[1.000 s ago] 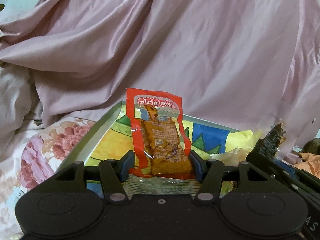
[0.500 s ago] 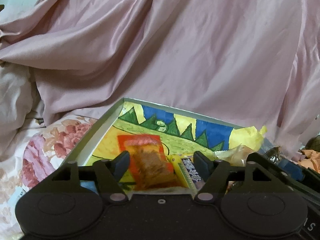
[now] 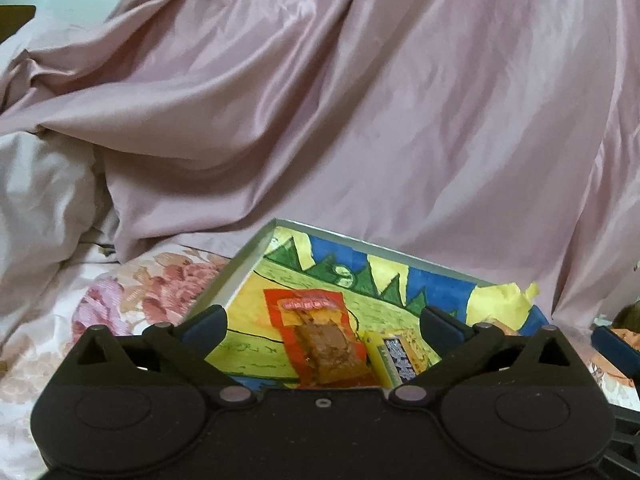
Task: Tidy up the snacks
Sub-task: 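Open the left tool on the red pack while the right tool releases the fish into the box, then withdraw both tools from the box back toward the loose snacks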
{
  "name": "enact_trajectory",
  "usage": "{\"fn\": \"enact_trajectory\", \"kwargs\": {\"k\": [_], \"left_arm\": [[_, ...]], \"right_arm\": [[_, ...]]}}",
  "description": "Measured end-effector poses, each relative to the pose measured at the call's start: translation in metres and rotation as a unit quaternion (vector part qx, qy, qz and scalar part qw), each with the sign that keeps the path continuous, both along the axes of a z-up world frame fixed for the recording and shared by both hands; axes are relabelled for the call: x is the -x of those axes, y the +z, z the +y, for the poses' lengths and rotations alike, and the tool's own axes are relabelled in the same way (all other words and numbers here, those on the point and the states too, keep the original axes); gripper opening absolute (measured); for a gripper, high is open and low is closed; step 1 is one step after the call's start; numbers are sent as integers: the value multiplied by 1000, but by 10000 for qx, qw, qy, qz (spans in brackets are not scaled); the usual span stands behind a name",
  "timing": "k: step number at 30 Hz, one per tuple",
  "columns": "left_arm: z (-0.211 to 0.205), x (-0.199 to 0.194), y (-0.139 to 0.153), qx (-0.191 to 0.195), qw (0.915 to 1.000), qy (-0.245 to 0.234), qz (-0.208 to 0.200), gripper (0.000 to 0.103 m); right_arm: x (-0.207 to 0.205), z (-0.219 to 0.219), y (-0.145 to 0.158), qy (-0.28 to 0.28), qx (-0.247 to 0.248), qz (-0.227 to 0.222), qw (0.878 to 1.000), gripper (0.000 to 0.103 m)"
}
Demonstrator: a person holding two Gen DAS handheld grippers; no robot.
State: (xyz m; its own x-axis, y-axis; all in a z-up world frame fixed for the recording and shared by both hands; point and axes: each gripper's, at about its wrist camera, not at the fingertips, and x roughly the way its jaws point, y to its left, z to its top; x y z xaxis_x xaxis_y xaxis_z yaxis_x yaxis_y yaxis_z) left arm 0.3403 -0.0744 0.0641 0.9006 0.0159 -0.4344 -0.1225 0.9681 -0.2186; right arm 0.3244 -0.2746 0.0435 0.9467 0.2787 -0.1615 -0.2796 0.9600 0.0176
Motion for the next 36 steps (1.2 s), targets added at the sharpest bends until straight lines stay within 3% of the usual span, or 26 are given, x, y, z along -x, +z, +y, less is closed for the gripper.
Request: {"fn": "enact_trajectory", "kwargs": {"k": [13, 20, 36], "left_arm": [[7, 37, 17, -235, 9992, 21, -320, 102], [15, 65, 18, -205, 9990, 94, -385, 102], [47, 155, 2, -266, 9988, 173, -368, 102]], "right_arm": [[15, 4, 1, -307, 218, -318, 9988, 103], [43, 8, 2, -254, 224, -409, 9986, 103], [121, 16, 12, 76, 146, -55, 9998, 103]]}}
